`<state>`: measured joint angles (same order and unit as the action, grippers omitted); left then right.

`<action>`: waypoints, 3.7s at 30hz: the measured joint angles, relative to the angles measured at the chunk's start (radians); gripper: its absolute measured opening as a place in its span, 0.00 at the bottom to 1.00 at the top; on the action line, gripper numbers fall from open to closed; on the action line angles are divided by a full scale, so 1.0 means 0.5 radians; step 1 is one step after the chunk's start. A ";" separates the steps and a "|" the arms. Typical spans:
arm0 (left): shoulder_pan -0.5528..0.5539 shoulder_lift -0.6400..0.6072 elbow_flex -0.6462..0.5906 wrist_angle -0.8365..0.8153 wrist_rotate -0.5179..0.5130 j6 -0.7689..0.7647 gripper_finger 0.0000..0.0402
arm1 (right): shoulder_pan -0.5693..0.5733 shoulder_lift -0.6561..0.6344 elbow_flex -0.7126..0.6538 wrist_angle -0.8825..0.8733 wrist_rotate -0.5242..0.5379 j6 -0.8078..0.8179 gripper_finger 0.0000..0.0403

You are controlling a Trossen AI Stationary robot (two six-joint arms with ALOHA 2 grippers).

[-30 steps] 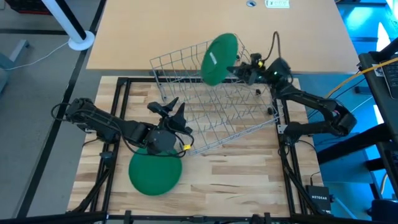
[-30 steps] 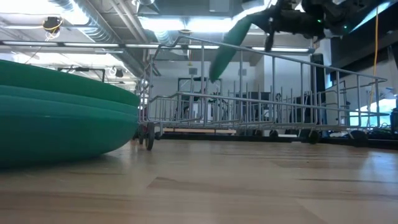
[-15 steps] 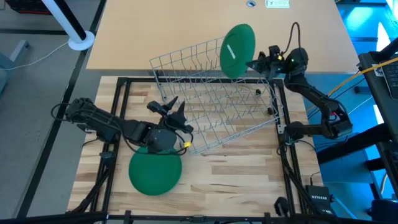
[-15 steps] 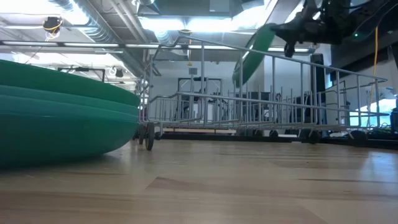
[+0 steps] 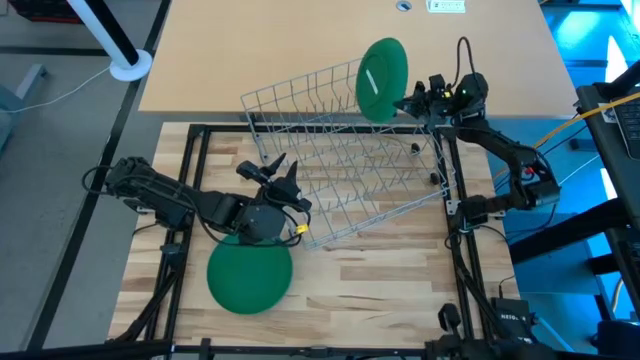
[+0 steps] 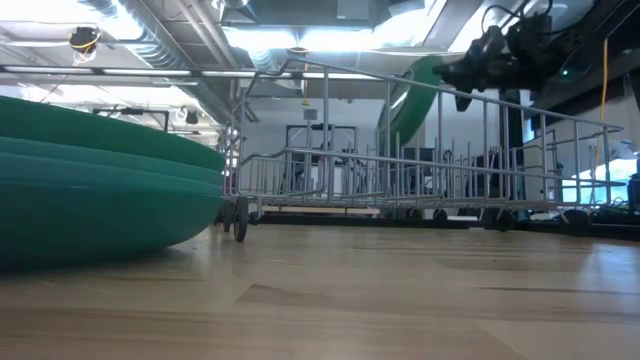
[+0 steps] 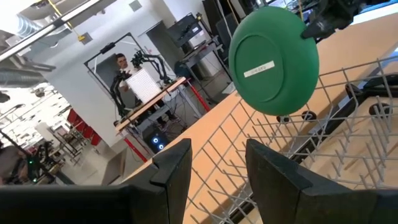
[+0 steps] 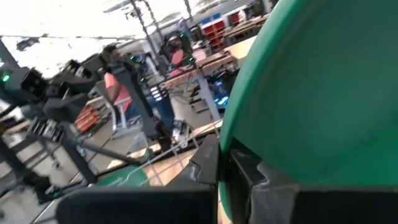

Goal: Sort dishes
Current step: Put the dark green plate in the dish rack

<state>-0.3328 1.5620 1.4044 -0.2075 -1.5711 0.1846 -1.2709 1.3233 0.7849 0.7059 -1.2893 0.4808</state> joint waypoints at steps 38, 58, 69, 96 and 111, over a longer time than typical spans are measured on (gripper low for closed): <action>0.000 0.001 -0.002 -0.214 0.067 -0.383 0.36 | 0.002 0.308 0.000 0.001 -0.111 -0.778 0.02; 0.000 0.002 -0.002 -0.250 0.070 -0.431 0.36 | 0.001 0.434 0.002 0.061 -0.181 -0.820 0.02; -0.001 0.002 -0.002 -0.252 0.070 -0.431 0.36 | 0.001 0.434 0.002 -0.077 -0.182 -0.828 0.02; -0.001 0.002 -0.002 -0.253 0.070 -0.460 0.36 | 0.004 0.437 -0.002 -0.286 0.223 -0.754 0.08; 0.000 0.002 -0.002 -0.254 0.071 -0.460 0.36 | 0.002 0.435 -0.002 -0.471 0.602 -0.690 0.31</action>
<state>-0.3331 1.5627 1.4036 -0.3346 -1.5356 -0.0452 -1.2701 1.5410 0.7841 0.4705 -0.9884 0.1359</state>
